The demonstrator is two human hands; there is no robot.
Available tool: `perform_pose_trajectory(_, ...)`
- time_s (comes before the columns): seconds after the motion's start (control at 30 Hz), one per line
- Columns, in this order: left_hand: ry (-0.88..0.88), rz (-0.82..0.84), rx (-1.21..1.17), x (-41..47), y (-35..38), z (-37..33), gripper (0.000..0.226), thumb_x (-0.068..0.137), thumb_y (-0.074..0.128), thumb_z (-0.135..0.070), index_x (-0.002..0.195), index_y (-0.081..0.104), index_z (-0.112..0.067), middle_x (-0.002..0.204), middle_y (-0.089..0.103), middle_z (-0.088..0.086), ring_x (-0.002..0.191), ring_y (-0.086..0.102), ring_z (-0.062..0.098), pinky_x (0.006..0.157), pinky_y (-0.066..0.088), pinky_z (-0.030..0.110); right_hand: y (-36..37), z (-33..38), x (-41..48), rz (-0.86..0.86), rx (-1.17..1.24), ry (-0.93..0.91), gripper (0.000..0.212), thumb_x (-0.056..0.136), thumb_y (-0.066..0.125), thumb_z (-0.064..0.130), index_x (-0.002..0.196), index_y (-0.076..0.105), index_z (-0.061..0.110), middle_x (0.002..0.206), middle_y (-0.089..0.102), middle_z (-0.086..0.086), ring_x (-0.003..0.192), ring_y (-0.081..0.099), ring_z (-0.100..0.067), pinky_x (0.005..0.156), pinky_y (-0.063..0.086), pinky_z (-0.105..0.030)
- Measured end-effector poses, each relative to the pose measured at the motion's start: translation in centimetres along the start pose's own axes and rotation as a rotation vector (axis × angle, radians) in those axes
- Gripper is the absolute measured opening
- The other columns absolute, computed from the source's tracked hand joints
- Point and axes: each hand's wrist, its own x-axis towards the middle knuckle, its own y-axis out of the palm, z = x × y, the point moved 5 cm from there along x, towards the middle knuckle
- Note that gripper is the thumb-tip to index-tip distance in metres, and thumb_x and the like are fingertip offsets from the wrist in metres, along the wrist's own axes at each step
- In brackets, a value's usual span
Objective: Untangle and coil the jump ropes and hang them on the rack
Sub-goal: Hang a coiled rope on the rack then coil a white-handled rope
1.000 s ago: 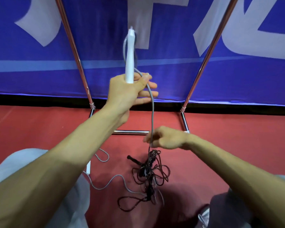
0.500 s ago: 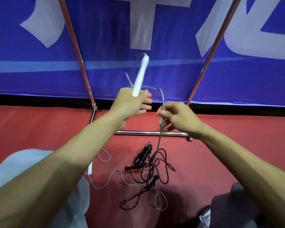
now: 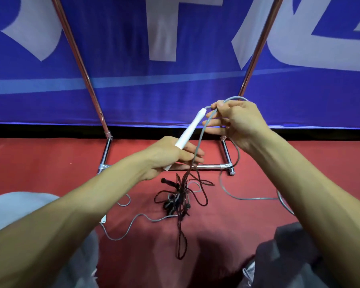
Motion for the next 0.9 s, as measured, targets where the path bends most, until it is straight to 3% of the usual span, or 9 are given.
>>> perform_pose_trajectory(0.17,0.127,-0.243,0.030,-0.2,-1.4,-0.3,0.011,0.094,0.061,-0.006,0.092,0.070,-0.012,0.085,0.075,0.007,0.077,0.071,0.013,0.068,0.056,0.019,-0.7,-0.4,0.5,-0.070,0.078,0.026,0.024,0.101,0.045,0.015,0.085,0.057,0.001,0.075,0.062,-0.014,0.054,0.068,-0.019,0.054,0.058,-0.029)
perform_pose_trajectory(0.3,0.189,-0.414,-0.107,-0.6,-2.8,-1.3,0.011,0.096,0.059,-0.008,0.091,0.068,-0.011,0.079,0.073,0.006,0.068,0.072,0.015,0.073,0.060,0.030,0.4,-1.8,0.4,-0.011,0.012,0.128,0.023,0.100,0.040,0.010,0.090,0.059,0.001,0.081,0.064,-0.015,0.061,0.067,-0.025,0.058,0.060,-0.029)
perform_pose_trajectory(0.43,0.292,-0.431,-0.252,-1.5,-3.7,-3.4,0.008,0.096,0.059,-0.010,0.097,0.067,-0.007,0.079,0.072,0.005,0.068,0.073,0.017,0.065,0.061,0.027,2.7,-4.7,-0.1,0.211,-0.410,0.144,0.021,0.090,0.046,-0.005,0.099,0.064,0.001,0.088,0.065,-0.016,0.077,0.062,-0.024,0.071,0.054,-0.031)
perform_pose_trajectory(0.57,0.377,-0.422,-0.372,-2.7,-4.4,-4.9,0.010,0.096,0.059,-0.010,0.102,0.065,-0.005,0.083,0.072,0.007,0.071,0.074,0.019,0.058,0.056,0.021,5.1,-8.4,-1.2,0.558,-0.887,0.084,0.025,0.088,0.055,-0.002,0.106,0.066,0.011,0.103,0.068,-0.007,0.092,0.059,-0.013,0.084,0.048,-0.024)
perform_pose_trajectory(0.7,0.456,-0.425,-0.499,-3.7,-5.5,-5.9,0.008,0.095,0.060,-0.009,0.101,0.064,-0.006,0.083,0.073,0.006,0.075,0.075,0.022,0.060,0.056,0.024,5.6,-10.2,-1.5,0.604,-1.189,-0.023,0.018,0.093,0.052,0.010,0.101,0.068,0.015,0.091,0.071,-0.005,0.080,0.062,-0.017,0.075,0.047,-0.024)
perform_pose_trajectory(0.8,0.499,-0.468,-0.506,-4.1,-6.0,-6.2,0.009,0.093,0.063,-0.009,0.101,0.062,-0.004,0.081,0.073,0.007,0.077,0.075,0.025,0.060,0.056,0.026,5.7,-9.6,-1.4,0.507,-0.929,0.032,0.028,0.097,0.040,0.002,0.088,0.065,0.010,0.079,0.069,-0.008,0.074,0.066,-0.020,0.072,0.057,-0.035)
perform_pose_trajectory(0.9,0.522,-0.502,-0.549,-4.2,-6.3,-6.0,0.007,0.093,0.064,-0.010,0.098,0.063,-0.004,0.076,0.073,0.005,0.077,0.075,0.026,0.061,0.057,0.028,5.7,-8.7,-1.1,0.523,-0.809,0.007,0.021,0.093,0.046,-0.001,0.090,0.064,0.008,0.078,0.066,-0.002,0.076,0.064,-0.014,0.078,0.057,-0.035)
